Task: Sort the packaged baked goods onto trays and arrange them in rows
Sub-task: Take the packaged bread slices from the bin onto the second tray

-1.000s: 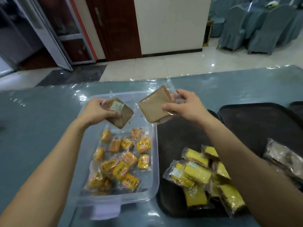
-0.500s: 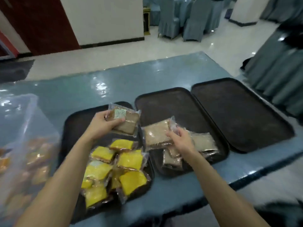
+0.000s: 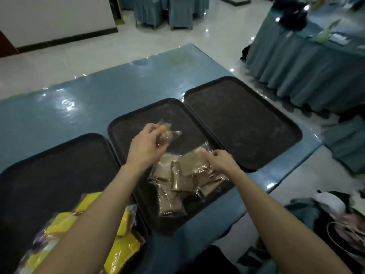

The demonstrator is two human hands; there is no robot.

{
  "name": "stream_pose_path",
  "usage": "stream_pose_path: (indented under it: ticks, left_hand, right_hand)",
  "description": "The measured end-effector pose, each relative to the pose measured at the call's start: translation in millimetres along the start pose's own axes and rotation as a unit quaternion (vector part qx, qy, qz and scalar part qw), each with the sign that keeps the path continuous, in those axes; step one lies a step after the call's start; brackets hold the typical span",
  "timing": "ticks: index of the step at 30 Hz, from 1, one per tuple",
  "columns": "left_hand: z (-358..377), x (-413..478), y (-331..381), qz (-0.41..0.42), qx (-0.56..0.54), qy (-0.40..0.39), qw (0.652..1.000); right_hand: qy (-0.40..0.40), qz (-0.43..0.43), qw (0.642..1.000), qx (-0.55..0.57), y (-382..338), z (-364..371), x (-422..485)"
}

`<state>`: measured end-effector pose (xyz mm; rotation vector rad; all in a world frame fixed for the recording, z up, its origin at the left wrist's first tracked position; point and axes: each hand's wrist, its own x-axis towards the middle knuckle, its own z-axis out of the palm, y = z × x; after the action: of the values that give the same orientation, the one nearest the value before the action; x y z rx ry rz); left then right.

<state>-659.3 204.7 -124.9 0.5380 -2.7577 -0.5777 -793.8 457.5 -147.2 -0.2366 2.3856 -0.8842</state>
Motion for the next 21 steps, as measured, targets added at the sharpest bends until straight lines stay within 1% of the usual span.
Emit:
stream_pose_path:
  ticks: [2,3,4,5,6,8,11,13,15,17,19,21]
  left_hand:
    - [17.2,3.0,8.6,0.075,0.102,-0.108,0.986]
    - [24.6,0.9,11.2,0.086,0.125,-0.153,0.977]
    - [29.1,-2.5,14.1,0.088,0.126,-0.176,0.972]
    - [32.5,-5.7,15.3,0.083,0.111,-0.176,0.975]
    - [34.6,-7.7,16.4,0.074,0.089,-0.156,0.981]
    - [35.6,-6.8,19.3,0.047,0.056,-0.092,0.993]
    - [39.8,8.2,26.4,0.001,0.045,-0.019,0.999]
    - [46.5,23.4,41.4,-0.035,0.026,0.016,0.999]
    - [56.0,41.1,69.4,-0.075,-0.029,0.046,0.996]
    - [72.6,59.4,104.2,-0.122,-0.112,0.048,0.985]
    - [94.7,79.0,141.1,-0.171,-0.184,0.011,0.968]
    - [122.1,96.8,175.8,-0.208,-0.266,-0.024,0.941]
  right_hand:
    - [0.008,0.009,1.0,-0.017,5.8,-14.5,9.8]
    - [-0.003,0.011,0.999,-0.039,8.7,-23.2,15.4]
    - [-0.015,0.007,0.998,-0.063,13.2,-31.3,23.3]
    - [-0.022,-0.004,0.996,-0.088,17.4,-40.1,29.9]
    - [-0.027,-0.018,0.994,-0.105,21.6,-48.9,37.6]
    - [-0.042,-0.047,0.991,-0.119,28.3,-65.5,54.7]
    - [-0.072,-0.072,0.987,-0.124,35.3,-87.1,86.0]
    - [-0.086,-0.091,0.989,-0.082,44.7,-100.1,108.5]
    - [-0.121,-0.083,0.989,0.013,61.5,-115.2,127.0]
    - [-0.149,-0.056,0.986,0.059,82.6,-134.9,140.6]
    - [-0.148,-0.048,0.986,0.053,108.3,-155.5,155.4]
    - [-0.133,-0.043,0.989,0.041,132.9,-178.0,169.2]
